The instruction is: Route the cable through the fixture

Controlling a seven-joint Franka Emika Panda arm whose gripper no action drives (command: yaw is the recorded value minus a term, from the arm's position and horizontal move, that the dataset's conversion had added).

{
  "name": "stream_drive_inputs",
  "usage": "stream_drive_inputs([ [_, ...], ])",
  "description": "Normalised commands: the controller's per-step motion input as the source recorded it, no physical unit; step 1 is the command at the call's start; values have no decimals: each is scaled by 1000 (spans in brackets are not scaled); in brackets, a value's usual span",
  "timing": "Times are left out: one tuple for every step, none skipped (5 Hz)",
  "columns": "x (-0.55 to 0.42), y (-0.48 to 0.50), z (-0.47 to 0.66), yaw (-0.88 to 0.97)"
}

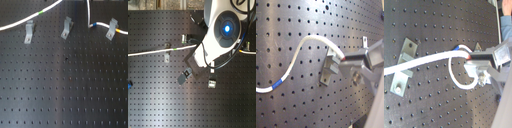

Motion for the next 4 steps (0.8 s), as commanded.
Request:
stream_drive_inputs([
  [0, 0, 36, 0],
  [-210, 153, 315, -3],
  [-176, 214, 439, -591],
  [-147, 172, 361, -791],
])
